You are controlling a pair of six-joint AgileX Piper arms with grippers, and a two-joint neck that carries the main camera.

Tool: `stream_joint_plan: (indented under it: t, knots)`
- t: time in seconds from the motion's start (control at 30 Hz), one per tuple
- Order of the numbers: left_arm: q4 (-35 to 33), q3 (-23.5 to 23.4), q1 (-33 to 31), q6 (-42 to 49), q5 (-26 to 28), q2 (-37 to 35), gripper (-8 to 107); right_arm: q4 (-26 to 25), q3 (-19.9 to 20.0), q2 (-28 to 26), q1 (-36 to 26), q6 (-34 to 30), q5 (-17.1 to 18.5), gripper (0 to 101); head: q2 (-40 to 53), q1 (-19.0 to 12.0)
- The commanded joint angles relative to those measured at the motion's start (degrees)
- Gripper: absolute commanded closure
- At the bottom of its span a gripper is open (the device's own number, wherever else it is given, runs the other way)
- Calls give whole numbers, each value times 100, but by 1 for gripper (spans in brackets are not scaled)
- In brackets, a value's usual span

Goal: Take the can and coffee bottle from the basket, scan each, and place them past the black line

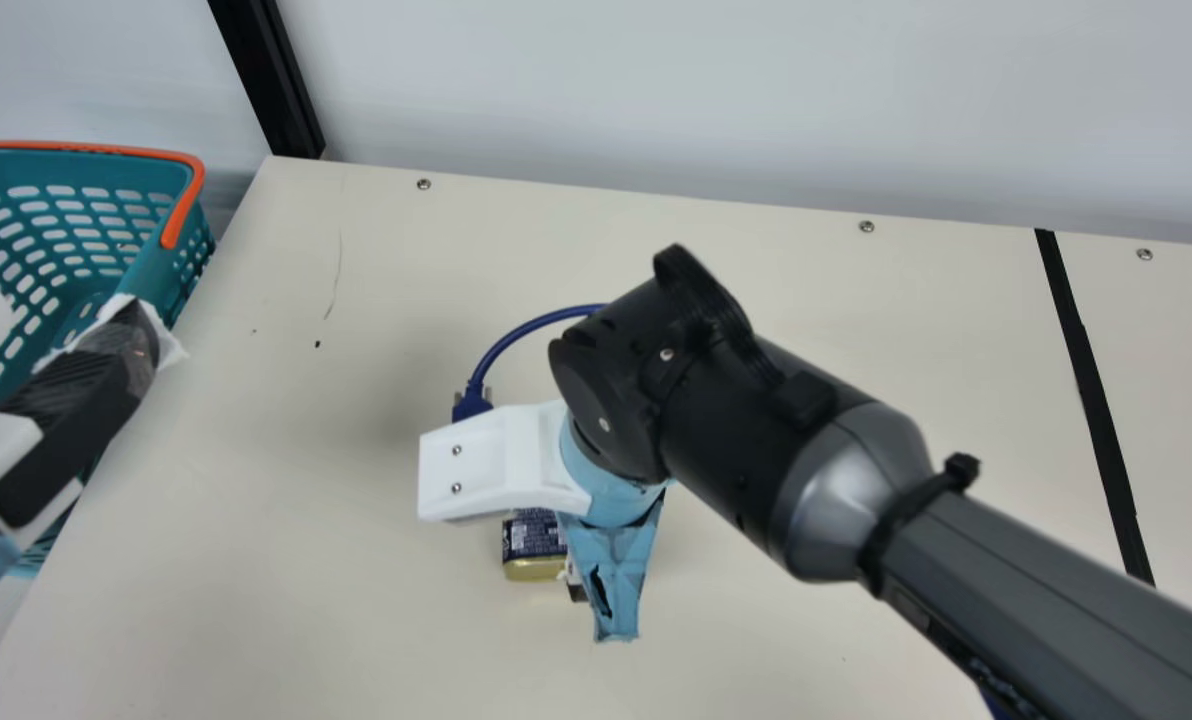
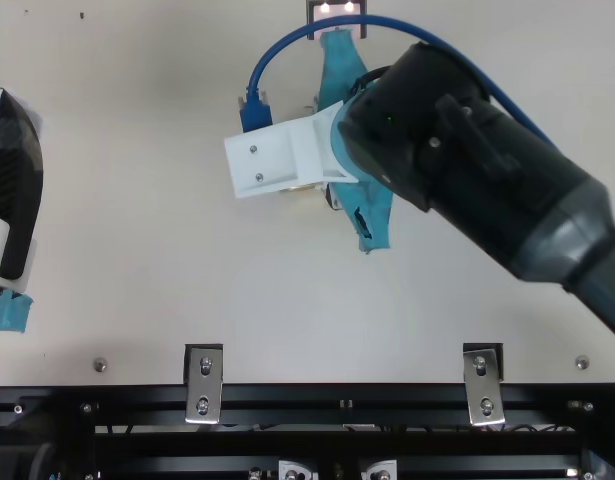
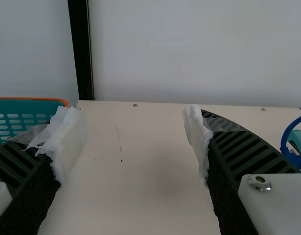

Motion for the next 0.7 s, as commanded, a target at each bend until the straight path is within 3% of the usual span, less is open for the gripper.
stream_joint_plan:
  t: [0.0,0.17,0.33,0.67]
  knots:
    - [0,0,0,0,0,0,9,-28,-73,-103,-5,91,91,101,-49,-87]
    - [0,0,0,0,0,0,9,-185,-204,-260,-97,375,252,101,-72,-90]
    - [0,0,0,0,0,0,9,-502,-132,-407,-335,857,187,101,-291,-91]
    - [0,0,0,0,0,0,9,-1034,570,-1061,-1459,1673,-111,101,-1526,94]
